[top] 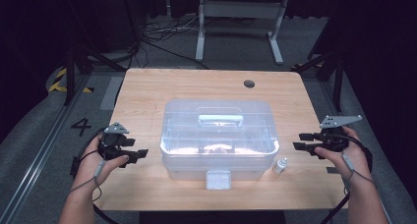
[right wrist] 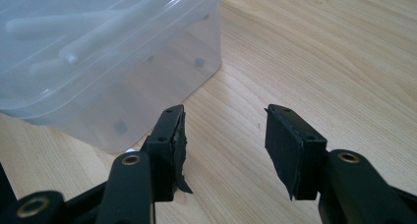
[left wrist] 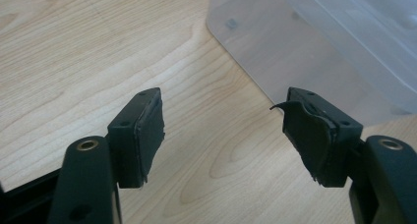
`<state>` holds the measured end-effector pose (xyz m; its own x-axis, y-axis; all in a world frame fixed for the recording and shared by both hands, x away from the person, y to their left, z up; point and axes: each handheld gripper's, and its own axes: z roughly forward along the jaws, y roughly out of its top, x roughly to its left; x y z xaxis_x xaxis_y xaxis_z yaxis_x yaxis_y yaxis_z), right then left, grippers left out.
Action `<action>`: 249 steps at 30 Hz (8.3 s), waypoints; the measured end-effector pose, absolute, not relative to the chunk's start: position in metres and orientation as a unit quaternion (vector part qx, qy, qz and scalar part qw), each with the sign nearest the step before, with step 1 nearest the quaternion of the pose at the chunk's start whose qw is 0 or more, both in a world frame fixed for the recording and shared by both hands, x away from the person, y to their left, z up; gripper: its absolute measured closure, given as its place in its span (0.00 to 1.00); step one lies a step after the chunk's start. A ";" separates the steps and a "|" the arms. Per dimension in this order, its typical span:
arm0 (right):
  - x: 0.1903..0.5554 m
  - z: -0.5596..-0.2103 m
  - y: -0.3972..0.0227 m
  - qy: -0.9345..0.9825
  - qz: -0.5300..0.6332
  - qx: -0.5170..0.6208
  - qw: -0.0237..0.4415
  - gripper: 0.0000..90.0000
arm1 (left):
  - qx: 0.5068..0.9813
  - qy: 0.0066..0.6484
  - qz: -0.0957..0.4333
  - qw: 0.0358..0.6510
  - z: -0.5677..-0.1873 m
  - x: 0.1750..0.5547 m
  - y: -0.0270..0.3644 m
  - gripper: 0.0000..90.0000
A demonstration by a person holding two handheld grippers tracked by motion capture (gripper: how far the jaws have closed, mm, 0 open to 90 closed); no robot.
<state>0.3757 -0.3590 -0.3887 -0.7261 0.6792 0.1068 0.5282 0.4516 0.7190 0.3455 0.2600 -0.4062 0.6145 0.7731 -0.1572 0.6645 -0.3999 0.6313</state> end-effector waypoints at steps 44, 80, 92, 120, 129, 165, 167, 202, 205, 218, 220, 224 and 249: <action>0.369 -0.390 -0.352 0.849 0.384 0.350 0.095 0.59 | 0.869 0.282 0.091 0.395 -0.294 0.344 0.202 0.44; 0.353 -0.397 -0.361 0.845 0.388 0.356 0.093 0.60 | 0.874 0.212 0.073 0.432 -0.294 0.387 0.112 0.48; 0.350 -0.399 -0.361 0.848 0.383 0.355 0.092 0.60 | 0.887 0.209 0.076 0.404 -0.303 0.390 0.095 0.56; 0.345 -0.399 -0.357 0.851 0.382 0.348 0.098 0.61 | 0.901 0.199 0.102 0.371 -0.290 0.396 0.091 0.79; 0.340 -0.394 -0.356 0.849 0.387 0.345 0.106 0.61 | 0.896 0.215 0.098 0.375 -0.282 0.407 0.091 0.78; 0.310 -0.353 -0.325 0.834 0.463 0.280 0.106 0.72 | 0.901 0.251 0.071 0.347 -0.259 0.445 0.086 0.77; 0.309 -0.351 -0.321 0.832 0.471 0.276 0.101 0.77 | 0.901 0.253 0.068 0.345 -0.258 0.447 0.086 0.77; 0.326 -0.365 -0.289 0.818 0.506 0.256 0.091 1.00 | 0.868 0.258 0.088 0.414 -0.241 0.425 0.114 0.55; 0.327 -0.364 -0.288 0.817 0.509 0.256 0.092 1.00 | 0.860 0.259 0.099 0.428 -0.236 0.415 0.125 0.57; 0.331 -0.358 -0.288 0.809 0.520 0.254 0.100 1.00 | 0.840 0.274 0.122 0.451 -0.235 0.372 0.177 0.69; 0.332 -0.356 -0.288 0.807 0.524 0.255 0.102 1.00 | 0.837 0.278 0.122 0.456 -0.239 0.368 0.185 0.69; 0.332 -0.356 -0.288 0.805 0.526 0.256 0.105 1.00 | 0.830 0.281 0.124 0.466 -0.248 0.358 0.196 0.70; 0.334 -0.352 -0.284 0.784 0.542 0.271 0.136 1.00 | 0.788 0.305 0.135 0.518 -0.302 0.296 0.250 1.00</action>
